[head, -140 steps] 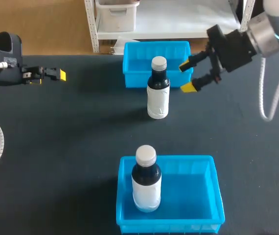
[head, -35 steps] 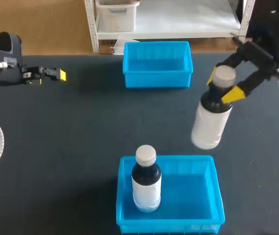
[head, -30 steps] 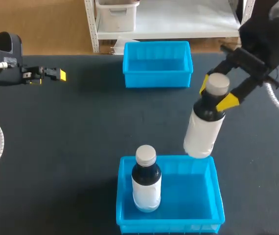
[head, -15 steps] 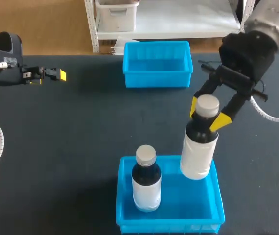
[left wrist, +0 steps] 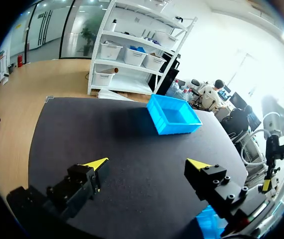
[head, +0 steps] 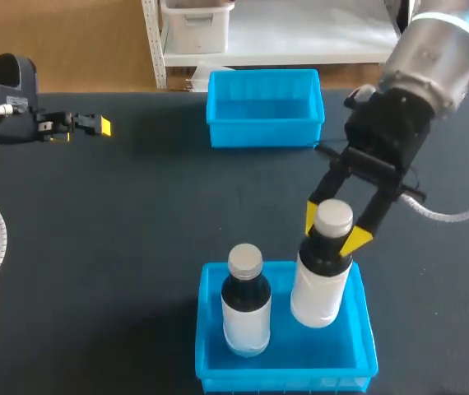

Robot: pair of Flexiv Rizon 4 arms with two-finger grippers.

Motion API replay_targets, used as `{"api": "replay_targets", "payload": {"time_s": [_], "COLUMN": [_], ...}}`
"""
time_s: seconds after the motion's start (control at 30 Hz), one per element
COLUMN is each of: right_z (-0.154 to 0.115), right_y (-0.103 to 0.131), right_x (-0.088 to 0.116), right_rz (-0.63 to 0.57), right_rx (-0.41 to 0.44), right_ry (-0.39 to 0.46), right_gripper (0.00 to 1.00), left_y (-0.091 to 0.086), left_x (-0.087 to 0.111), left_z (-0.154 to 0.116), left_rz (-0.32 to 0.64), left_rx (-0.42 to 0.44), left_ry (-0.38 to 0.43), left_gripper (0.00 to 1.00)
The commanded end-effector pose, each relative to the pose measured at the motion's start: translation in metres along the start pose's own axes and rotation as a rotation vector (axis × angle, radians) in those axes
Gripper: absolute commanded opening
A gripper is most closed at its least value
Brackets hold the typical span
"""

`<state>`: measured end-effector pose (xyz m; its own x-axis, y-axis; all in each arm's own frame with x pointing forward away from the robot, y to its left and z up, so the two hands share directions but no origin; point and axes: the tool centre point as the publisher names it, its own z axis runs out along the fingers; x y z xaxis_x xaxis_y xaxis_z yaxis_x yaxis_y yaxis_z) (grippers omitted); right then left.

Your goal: Pick up the bottle, and place it in the far bin if it is heavy, or in the near bin if it is light.

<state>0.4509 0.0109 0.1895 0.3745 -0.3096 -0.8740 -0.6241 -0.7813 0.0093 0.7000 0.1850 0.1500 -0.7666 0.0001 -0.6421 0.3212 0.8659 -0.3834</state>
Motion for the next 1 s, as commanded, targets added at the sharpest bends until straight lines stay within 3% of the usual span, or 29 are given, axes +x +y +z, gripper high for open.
{"api": "replay_targets", "payload": {"time_s": [0.03, 0.37, 0.93, 0.97, 1.0], "right_z": [0.005, 0.019, 0.025, 0.025, 0.024], "right_y": [-0.011, -0.01, -0.007, -0.006, -0.006], "right_x": [0.011, 0.028, 0.046, 0.047, 0.048], "right_rz": [-0.003, -0.004, -0.02, -0.02, -0.02], "right_rx": [-0.044, -0.09, -0.076, -0.076, -0.074], "right_ry": [-0.009, 0.015, 0.031, 0.031, 0.031], "right_gripper": [0.0, 0.0, 0.0, 0.02, 0.17], "left_y": [0.0, 0.0, 0.0, 0.0, 0.0], "left_x": [0.0, 0.0, 0.0, 0.0, 0.0], "left_z": [0.0, 0.0, 0.0, 0.0, 0.0], "left_rz": [0.0, 0.0, 0.0, 0.0, 0.0], "left_rx": [0.0, 0.0, 0.0, 0.0, 0.0], "left_ry": [0.0, 0.0, 0.0, 0.0, 0.0], "left_gripper": [1.0, 1.0, 1.0, 1.0, 1.0]}}
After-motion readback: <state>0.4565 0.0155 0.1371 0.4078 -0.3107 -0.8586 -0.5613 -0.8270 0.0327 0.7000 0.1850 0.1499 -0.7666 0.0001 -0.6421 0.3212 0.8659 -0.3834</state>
